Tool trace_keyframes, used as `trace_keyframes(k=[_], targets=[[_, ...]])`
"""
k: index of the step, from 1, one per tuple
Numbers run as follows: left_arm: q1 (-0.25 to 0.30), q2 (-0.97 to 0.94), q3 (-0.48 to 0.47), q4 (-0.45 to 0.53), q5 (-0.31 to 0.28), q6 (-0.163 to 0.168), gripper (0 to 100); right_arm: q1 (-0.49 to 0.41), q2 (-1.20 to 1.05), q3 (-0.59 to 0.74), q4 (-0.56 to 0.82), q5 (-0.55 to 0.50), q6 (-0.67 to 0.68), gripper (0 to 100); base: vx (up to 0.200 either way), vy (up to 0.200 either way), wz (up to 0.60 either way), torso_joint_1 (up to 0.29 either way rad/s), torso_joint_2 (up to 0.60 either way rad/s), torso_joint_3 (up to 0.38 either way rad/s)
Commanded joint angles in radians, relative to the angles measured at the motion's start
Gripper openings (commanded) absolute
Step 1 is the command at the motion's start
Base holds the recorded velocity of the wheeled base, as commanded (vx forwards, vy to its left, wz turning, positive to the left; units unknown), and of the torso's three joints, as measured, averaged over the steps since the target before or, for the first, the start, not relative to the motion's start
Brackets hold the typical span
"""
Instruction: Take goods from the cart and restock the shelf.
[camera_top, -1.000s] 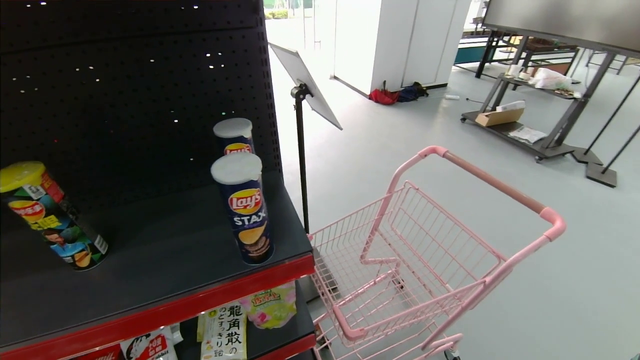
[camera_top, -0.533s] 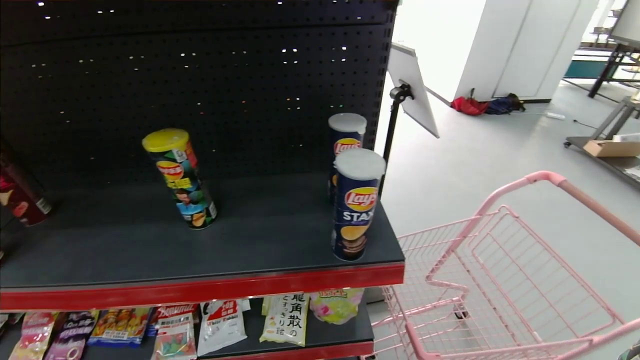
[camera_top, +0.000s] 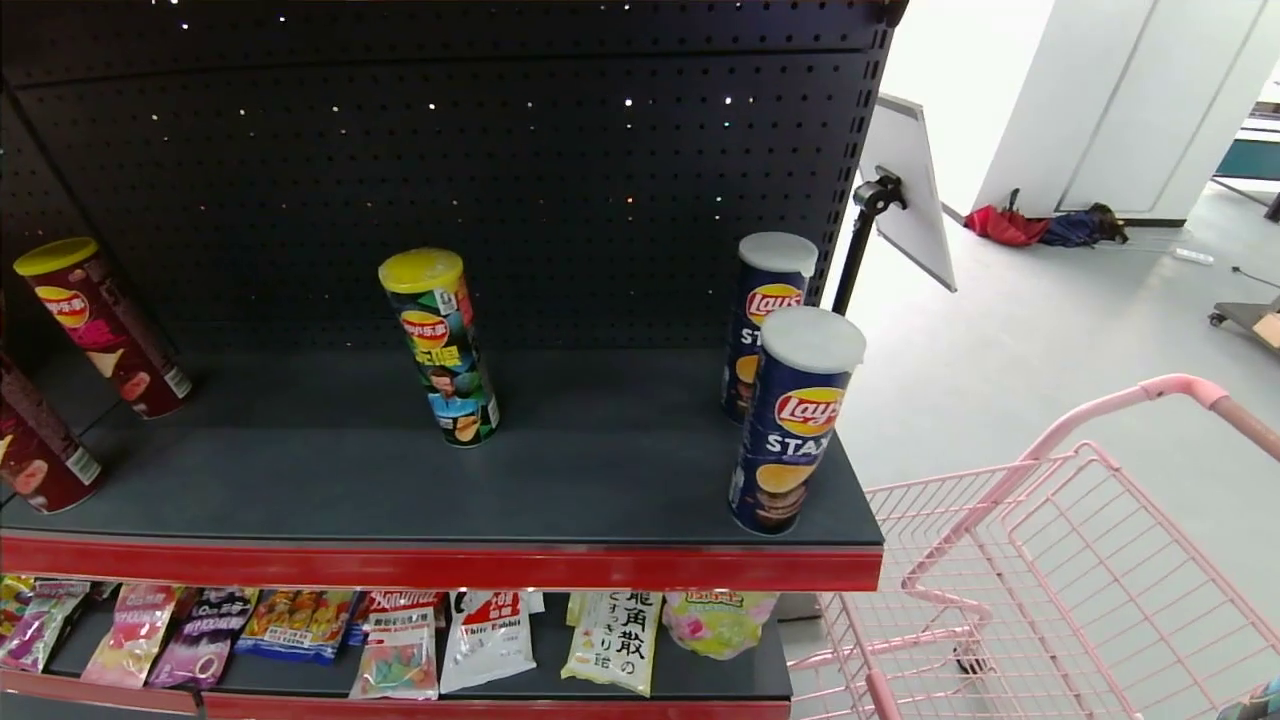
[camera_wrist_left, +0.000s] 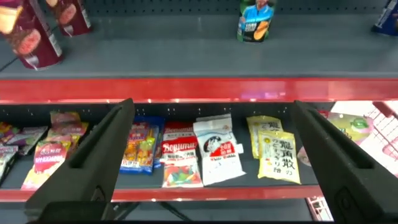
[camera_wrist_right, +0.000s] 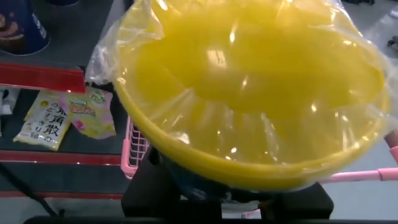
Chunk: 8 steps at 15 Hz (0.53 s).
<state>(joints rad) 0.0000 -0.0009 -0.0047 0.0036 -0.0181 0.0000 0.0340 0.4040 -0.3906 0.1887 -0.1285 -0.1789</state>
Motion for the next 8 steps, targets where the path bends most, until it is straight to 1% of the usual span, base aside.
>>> trace_keyframes(k=[1,8], targets=[[0.000,0.001,0.000,-0.001,0.000,0.000,100,0.001,-0.044,0.039,-0.009,0.000,-0.001,0,0.000,0.200,0.00,-0.007,0.00,0.002],[0.002,0.001,0.000,-0.001,0.000,0.000,100,0.001,-0.045,0.044,-0.009,0.000,-0.001,0,0.000,0.200,0.00,0.001,0.00,0.000]])
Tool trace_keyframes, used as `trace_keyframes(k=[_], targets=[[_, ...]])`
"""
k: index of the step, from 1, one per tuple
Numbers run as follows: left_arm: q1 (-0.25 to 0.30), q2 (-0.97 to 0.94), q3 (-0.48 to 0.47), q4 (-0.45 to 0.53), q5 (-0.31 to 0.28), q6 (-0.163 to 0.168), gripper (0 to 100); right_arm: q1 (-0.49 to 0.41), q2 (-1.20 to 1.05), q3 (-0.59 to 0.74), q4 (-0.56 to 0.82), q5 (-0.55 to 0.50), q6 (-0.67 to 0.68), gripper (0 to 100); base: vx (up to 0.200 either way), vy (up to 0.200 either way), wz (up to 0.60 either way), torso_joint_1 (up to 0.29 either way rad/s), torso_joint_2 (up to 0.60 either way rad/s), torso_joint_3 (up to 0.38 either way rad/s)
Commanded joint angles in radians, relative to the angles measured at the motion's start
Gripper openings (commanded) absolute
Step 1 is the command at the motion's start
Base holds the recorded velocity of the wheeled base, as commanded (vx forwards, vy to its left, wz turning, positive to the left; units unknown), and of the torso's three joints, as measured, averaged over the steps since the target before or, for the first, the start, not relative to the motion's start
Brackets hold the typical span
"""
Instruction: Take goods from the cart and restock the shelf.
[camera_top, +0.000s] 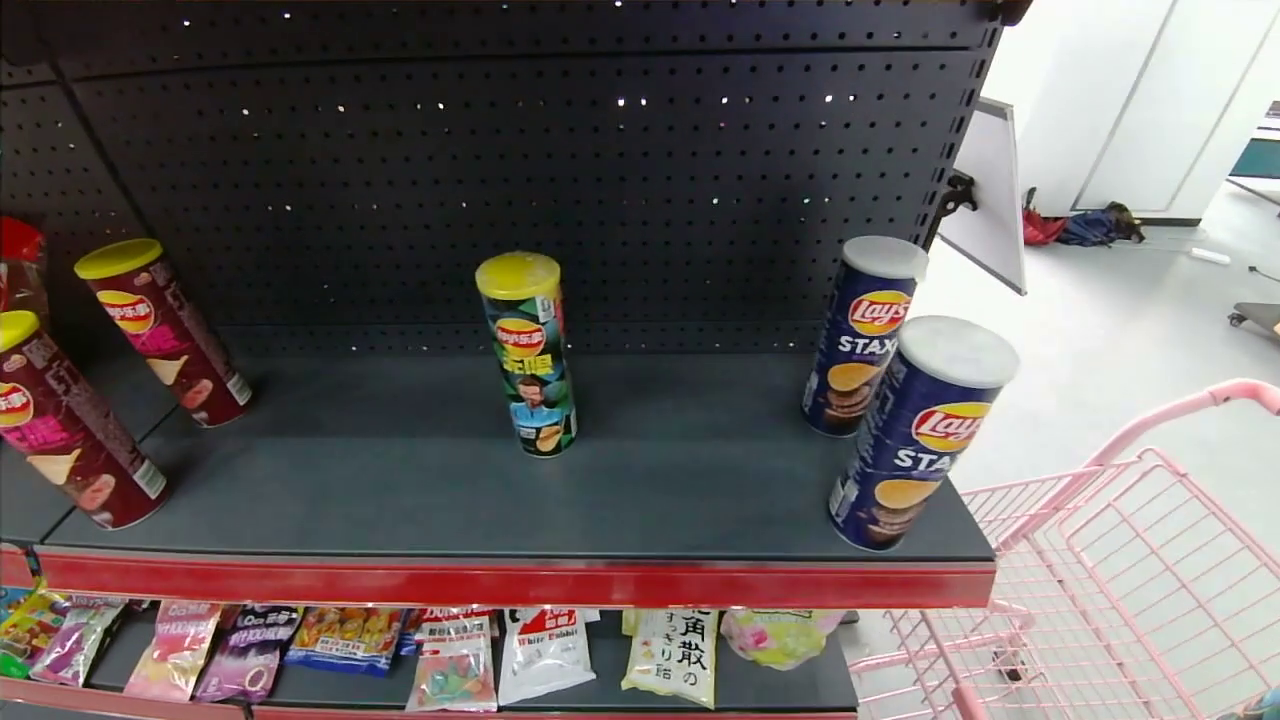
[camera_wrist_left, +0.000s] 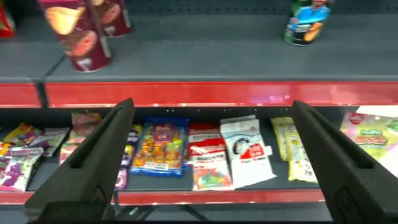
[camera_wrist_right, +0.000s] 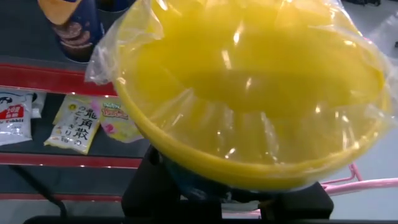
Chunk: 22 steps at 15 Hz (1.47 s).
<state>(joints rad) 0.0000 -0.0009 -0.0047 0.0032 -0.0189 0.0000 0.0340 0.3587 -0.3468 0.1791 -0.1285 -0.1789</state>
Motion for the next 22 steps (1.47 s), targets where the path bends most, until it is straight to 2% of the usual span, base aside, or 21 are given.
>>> trace_keyframes(k=[1,13,14,18,20,22], targets=[[0.000,0.001,0.000,0.000,0.001,0.000,100,0.001,-0.001,0.000,0.000,0.000,-0.001,0,0.000,0.200,0.00,0.002,0.00,0.007],[0.000,0.001,0.000,0.000,-0.001,0.000,100,0.001,-0.049,0.005,0.011,0.001,-0.001,0,0.000,0.200,0.00,0.004,0.00,0.004],[0.000,0.001,0.000,0.000,-0.001,-0.002,100,0.003,-0.083,0.022,0.010,0.006,-0.001,0,0.000,0.000,0.00,0.000,0.00,0.000],[0.002,0.001,0.000,0.000,-0.003,0.000,100,0.003,-0.210,0.072,0.011,0.096,-0.005,0,0.000,0.000,0.00,0.000,0.00,0.000],[-0.002,0.033,-0.001,0.001,-0.004,0.003,100,0.001,-0.251,0.111,0.010,0.214,-0.005,0,0.000,0.000,0.00,0.000,0.00,0.000],[-0.006,0.039,0.000,0.000,-0.024,0.017,100,0.000,-0.256,0.118,0.010,0.240,-0.004,0,0.000,0.000,0.00,0.000,0.00,0.000]])
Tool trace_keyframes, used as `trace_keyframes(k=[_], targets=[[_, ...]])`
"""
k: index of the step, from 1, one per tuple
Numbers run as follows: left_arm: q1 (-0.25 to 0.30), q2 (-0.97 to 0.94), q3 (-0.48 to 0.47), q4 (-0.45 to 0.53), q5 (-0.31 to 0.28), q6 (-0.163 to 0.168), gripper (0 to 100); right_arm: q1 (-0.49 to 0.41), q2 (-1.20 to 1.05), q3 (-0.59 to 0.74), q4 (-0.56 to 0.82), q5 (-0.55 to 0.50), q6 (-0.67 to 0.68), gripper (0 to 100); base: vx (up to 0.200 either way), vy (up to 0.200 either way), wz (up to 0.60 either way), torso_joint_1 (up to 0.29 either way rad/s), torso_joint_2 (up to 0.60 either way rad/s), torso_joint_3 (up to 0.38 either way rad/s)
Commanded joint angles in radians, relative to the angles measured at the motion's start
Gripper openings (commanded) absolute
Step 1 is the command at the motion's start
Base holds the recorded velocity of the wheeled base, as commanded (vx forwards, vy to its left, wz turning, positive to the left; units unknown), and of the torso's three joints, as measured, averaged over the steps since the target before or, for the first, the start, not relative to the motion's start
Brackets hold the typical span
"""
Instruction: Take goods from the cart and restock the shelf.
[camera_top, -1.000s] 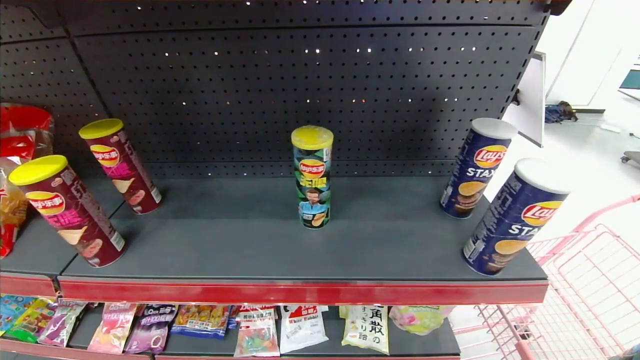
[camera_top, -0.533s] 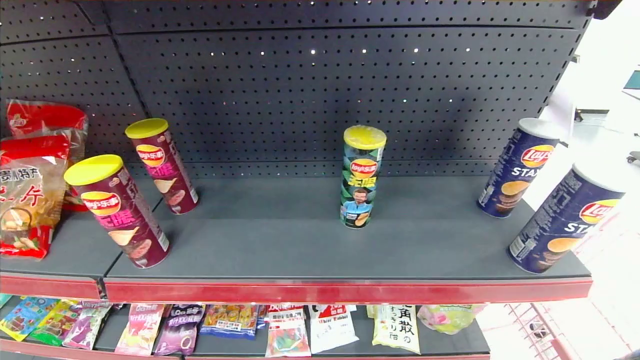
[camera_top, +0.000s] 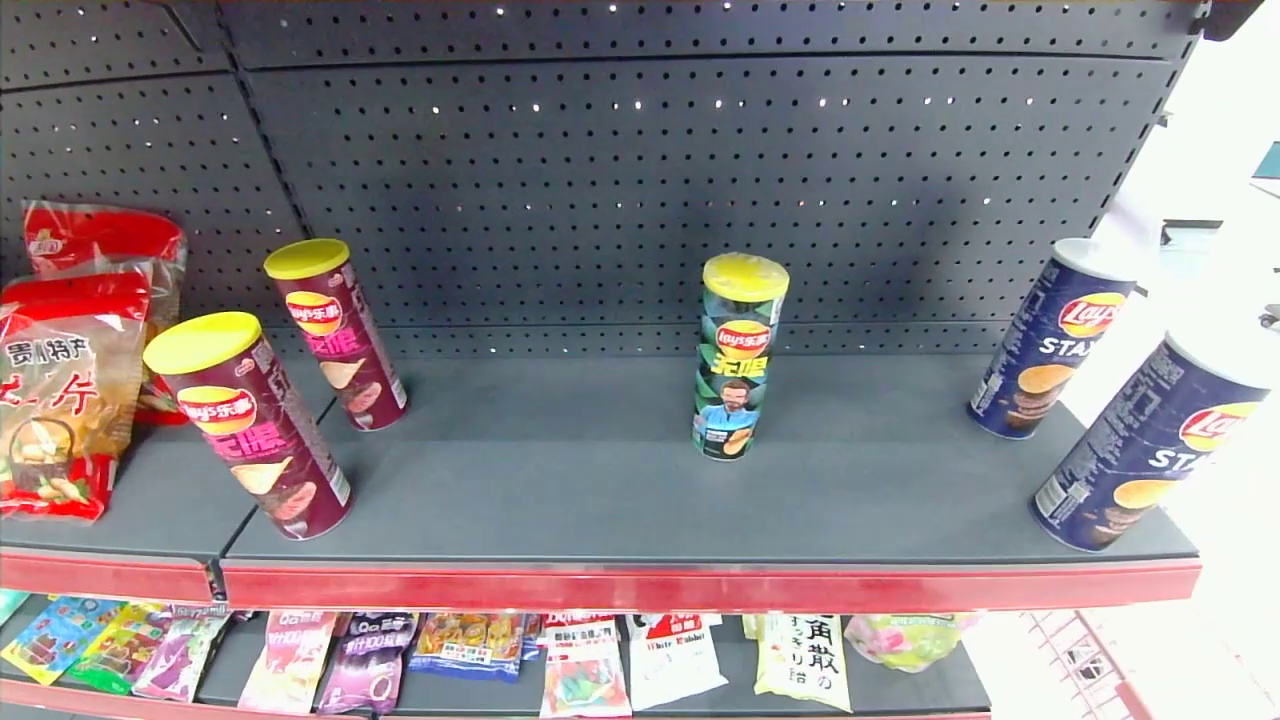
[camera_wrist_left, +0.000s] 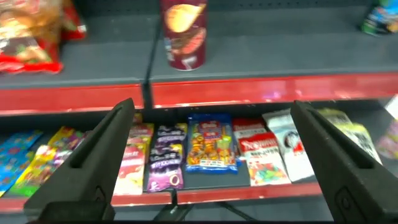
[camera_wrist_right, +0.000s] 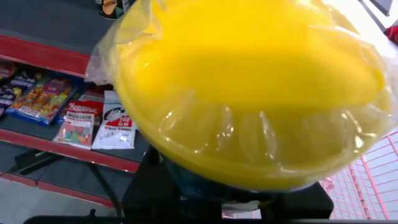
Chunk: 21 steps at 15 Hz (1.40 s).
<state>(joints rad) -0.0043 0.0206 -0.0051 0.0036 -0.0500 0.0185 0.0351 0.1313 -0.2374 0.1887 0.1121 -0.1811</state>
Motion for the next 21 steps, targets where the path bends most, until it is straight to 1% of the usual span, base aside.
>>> trace_keyframes(k=[1,2,5,7,8,9,10,11,12,13,14,15,16,17,18,19,20,21], targets=[[-0.003,0.018,-0.001,0.001,-0.056,0.026,100,-0.001,-0.016,0.033,0.000,0.009,0.008,0,0.000,0.000,0.00,0.000,0.00,0.000],[-0.003,0.018,-0.001,0.001,-0.059,0.034,100,-0.009,-0.027,0.044,0.000,0.003,0.002,0,0.000,0.000,0.00,0.000,0.00,0.000],[-0.002,0.013,0.001,-0.001,-0.060,0.024,100,-0.020,-0.038,0.061,0.000,0.001,-0.001,0,0.000,0.000,0.00,0.000,0.00,0.000],[-0.003,0.015,-0.001,-0.002,-0.062,0.031,100,-0.014,-0.038,0.073,0.000,0.011,-0.001,0,0.000,0.000,0.00,0.000,0.00,0.000],[-0.005,0.047,-0.055,-0.005,-0.068,0.020,100,-0.006,-0.044,0.090,-0.003,0.009,0.000,0,0.000,0.000,0.00,0.000,0.00,0.000],[-0.016,0.314,-0.250,-0.008,-0.067,-0.032,100,-0.011,-0.068,0.099,-0.002,0.011,0.006,0,0.000,0.000,0.00,0.000,0.00,0.000],[-0.019,0.475,-0.381,-0.019,-0.079,-0.094,100,-0.009,-0.079,0.113,0.000,0.014,0.006,0,0.000,0.000,0.00,0.000,0.00,0.000],[-0.056,0.568,-0.466,-0.040,-0.131,-0.074,100,-0.011,-0.082,0.122,-0.002,0.023,0.005,0,0.000,0.000,0.00,0.000,0.00,0.000],[-0.138,0.637,-0.481,-0.048,-0.251,0.020,100,-0.011,-0.081,0.122,-0.002,0.034,0.006,0,0.000,0.000,0.00,0.000,0.00,0.000],[-0.204,0.702,-0.486,-0.047,-0.341,0.070,100,-0.012,-0.084,0.122,-0.003,0.034,0.006,0,0.000,0.000,0.00,0.000,0.00,0.000],[-0.250,0.777,-0.503,-0.048,-0.389,0.081,100,-0.012,-0.084,0.122,-0.003,0.035,0.006,0,0.000,0.000,0.00,0.000,0.00,0.000],[-0.332,0.880,-0.549,-0.048,-0.393,0.095,100,-0.012,-0.084,0.122,-0.003,0.034,0.006,0,0.000,0.000,0.00,0.000,0.00,0.000],[-0.399,0.986,-0.608,-0.051,-0.390,0.100,100,-0.012,-0.084,0.124,-0.003,0.034,0.006,0,0.000,0.000,0.00,0.000,0.00,0.000],[-0.431,1.095,-0.678,-0.051,-0.393,0.100,100,-0.012,-0.082,0.124,-0.003,0.034,0.006,0,0.000,0.000,0.00,0.000,0.00,0.000],[-0.445,1.210,-0.737,-0.077,-0.395,0.101,100,-0.011,-0.079,0.124,-0.003,0.034,0.006,0,0.000,0.000,0.00,0.000,0.00,0.000],[-0.456,1.292,-0.777,-0.129,-0.396,0.100,100,-0.011,-0.079,0.124,-0.003,0.034,0.006,0,0.000,0.000,0.00,0.000,0.00,0.000],[-0.465,1.415,-0.828,-0.234,-0.407,0.103,100,-0.012,-0.082,0.122,-0.003,0.034,0.006,0,0.000,0.000,0.00,0.000,0.00,0.000],[-0.490,1.478,-0.860,-0.290,-0.418,0.104,100,-0.014,-0.084,0.122,-0.003,0.031,0.006,0,0.000,0.000,0.00,0.000,0.00,0.000]])
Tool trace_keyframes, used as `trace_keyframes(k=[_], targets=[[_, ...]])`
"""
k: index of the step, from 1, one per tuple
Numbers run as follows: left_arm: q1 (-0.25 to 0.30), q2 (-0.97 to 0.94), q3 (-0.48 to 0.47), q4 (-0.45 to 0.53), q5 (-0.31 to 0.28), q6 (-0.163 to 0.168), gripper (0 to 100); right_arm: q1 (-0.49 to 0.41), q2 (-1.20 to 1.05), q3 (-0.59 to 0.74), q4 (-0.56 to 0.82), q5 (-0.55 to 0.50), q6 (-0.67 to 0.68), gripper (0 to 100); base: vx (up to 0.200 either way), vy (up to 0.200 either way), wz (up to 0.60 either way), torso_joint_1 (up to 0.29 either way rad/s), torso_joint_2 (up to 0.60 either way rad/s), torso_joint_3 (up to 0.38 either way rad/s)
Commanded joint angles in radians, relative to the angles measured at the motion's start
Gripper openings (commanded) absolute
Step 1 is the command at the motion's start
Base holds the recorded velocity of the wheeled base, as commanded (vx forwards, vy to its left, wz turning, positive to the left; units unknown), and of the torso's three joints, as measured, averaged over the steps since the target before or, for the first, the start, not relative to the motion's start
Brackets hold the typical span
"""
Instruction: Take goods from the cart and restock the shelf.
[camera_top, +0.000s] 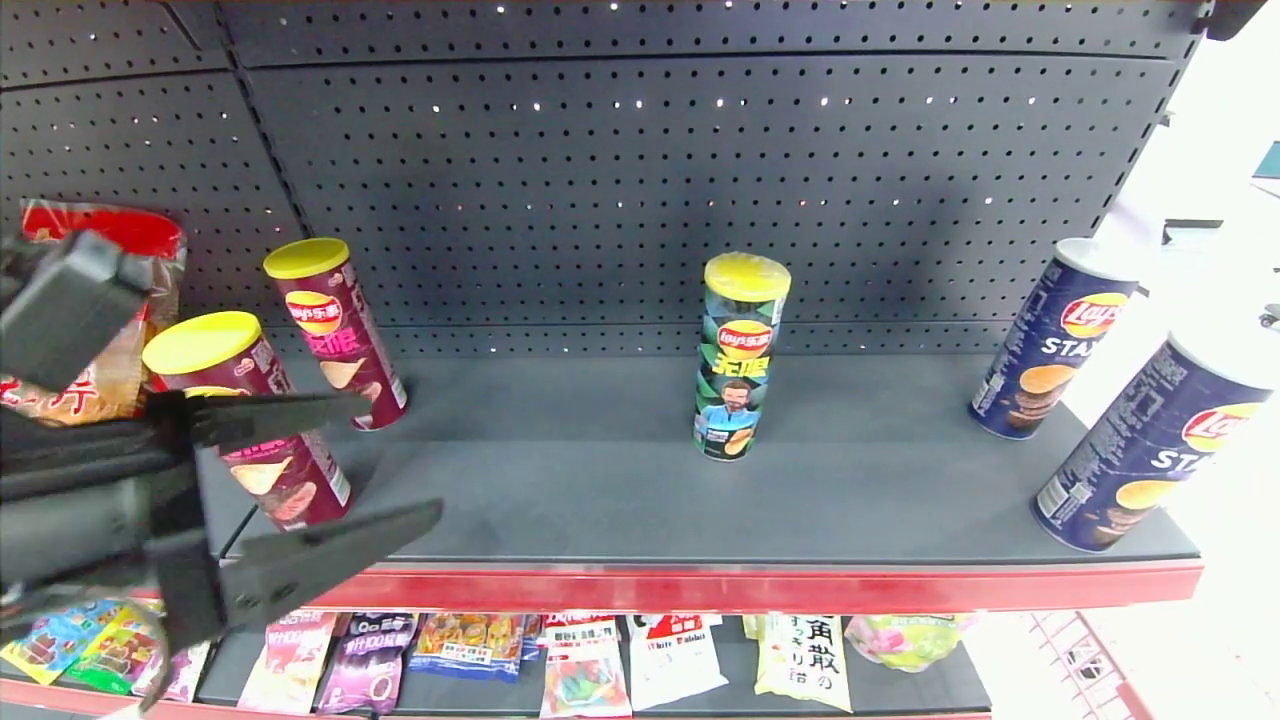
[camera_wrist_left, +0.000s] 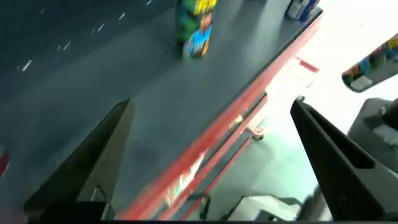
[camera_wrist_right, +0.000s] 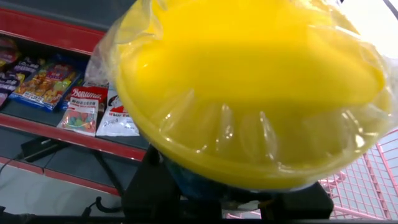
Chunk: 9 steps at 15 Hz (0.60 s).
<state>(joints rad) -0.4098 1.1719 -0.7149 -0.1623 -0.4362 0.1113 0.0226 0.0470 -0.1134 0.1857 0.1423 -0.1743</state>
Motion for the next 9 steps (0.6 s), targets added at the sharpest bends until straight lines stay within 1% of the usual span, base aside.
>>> trace_keyframes(k=[1,3,4,5,7,8,9], targets=[[-0.116,0.402,-0.199,-0.163,-0.032,0.008,100,-0.004,-0.003,-0.002,0.000,0.000,-0.001,0,0.000,0.000,0.00,0.000,0.00,0.000],[-0.118,0.514,-0.282,-0.172,-0.035,0.022,100,-0.003,-0.001,-0.002,-0.003,-0.001,-0.001,0,0.000,0.000,0.00,0.000,0.00,0.000],[-0.118,0.580,-0.340,-0.186,-0.035,0.042,100,-0.003,-0.001,-0.002,-0.003,-0.001,-0.001,0,0.000,0.000,0.00,0.000,0.00,0.000],[-0.119,0.658,-0.406,-0.221,-0.042,0.053,100,-0.003,-0.001,0.001,-0.003,-0.001,-0.001,0,0.000,0.000,0.00,0.000,0.00,0.000],[-0.119,0.733,-0.472,-0.258,-0.052,0.054,100,-0.003,-0.001,0.000,-0.003,-0.003,-0.001,0,0.000,0.000,0.00,0.000,0.00,0.000],[-0.116,0.796,-0.540,-0.269,-0.055,0.054,100,-0.004,-0.003,0.001,-0.005,-0.003,-0.001,0,0.000,0.000,0.00,0.000,0.00,0.000],[-0.116,0.827,-0.583,-0.269,-0.065,0.053,100,-0.004,-0.001,0.001,-0.005,-0.003,-0.001,0,0.000,0.000,0.00,0.000,0.00,0.000]])
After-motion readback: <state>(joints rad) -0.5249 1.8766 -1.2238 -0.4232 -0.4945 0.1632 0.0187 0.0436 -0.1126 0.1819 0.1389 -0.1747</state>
